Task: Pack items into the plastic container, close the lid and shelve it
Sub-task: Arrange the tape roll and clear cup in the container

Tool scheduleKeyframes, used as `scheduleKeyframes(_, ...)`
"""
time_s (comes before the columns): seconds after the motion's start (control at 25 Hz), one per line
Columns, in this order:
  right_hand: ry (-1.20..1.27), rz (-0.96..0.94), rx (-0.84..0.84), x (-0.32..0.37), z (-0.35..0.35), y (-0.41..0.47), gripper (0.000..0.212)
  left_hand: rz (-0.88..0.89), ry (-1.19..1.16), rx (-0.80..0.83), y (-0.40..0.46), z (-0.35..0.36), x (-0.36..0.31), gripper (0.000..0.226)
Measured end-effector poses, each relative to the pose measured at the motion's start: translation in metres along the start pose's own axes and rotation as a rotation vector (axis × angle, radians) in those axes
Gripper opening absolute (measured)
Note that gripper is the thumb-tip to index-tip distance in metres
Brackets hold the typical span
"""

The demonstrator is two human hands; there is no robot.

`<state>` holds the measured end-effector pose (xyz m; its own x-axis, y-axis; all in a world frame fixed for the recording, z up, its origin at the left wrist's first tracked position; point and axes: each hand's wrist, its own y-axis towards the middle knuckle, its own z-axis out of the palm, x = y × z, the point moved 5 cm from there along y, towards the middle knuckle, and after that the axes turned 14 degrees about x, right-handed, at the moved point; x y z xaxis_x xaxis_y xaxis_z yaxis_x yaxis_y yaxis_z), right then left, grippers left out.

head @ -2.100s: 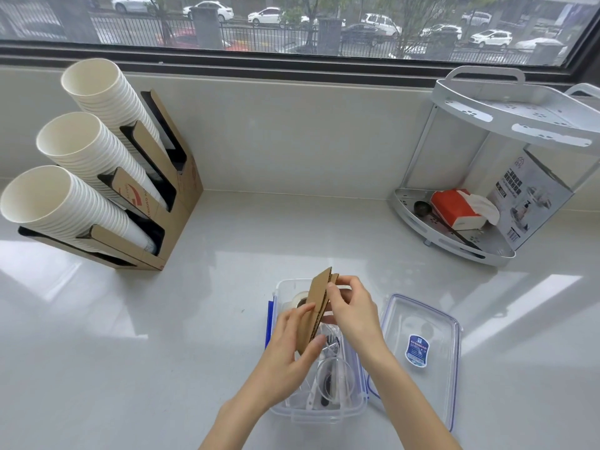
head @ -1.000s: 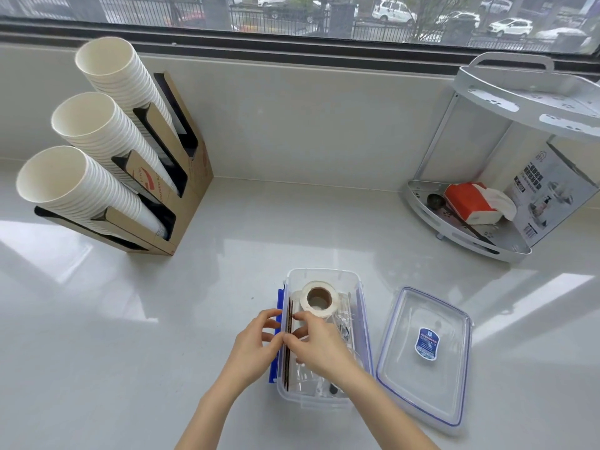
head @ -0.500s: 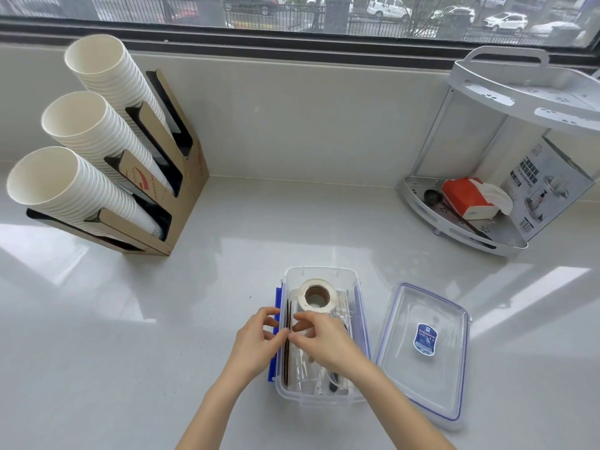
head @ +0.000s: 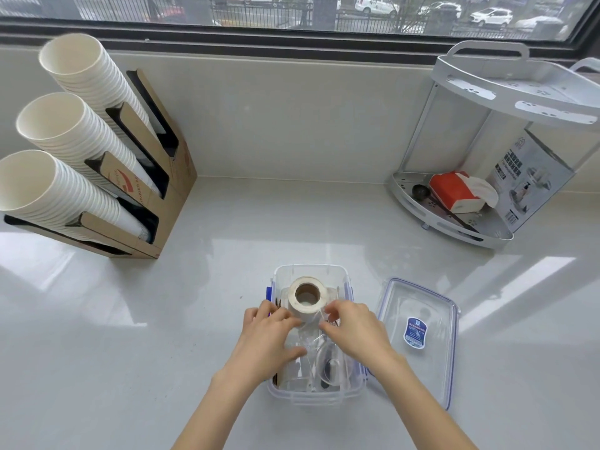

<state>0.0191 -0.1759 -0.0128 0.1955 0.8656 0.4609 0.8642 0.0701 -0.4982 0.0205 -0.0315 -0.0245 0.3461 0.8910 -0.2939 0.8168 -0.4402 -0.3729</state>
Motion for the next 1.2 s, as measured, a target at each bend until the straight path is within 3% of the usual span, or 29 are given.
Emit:
scheduleKeyframes(0.24, -0.035, 0.023, -0.037, -0.001, 0.006, 0.001, 0.023, -0.017, 0.132, 0.053, -0.001, 0.011, -0.003, 0.047)
scheduleKeyframes(0.64, 0.33, 0.002, -0.104, -0.015, -0.005, -0.002, 0.021, 0.029, -0.017, 0.049, -0.009, 0.01, -0.009, 0.037)
scheduleKeyframes(1.2, 0.529, -0.043, -0.155, -0.02, -0.014, -0.011, 0.016, 0.077, -0.04, 0.118, -0.015, 0.013, -0.01, 0.044)
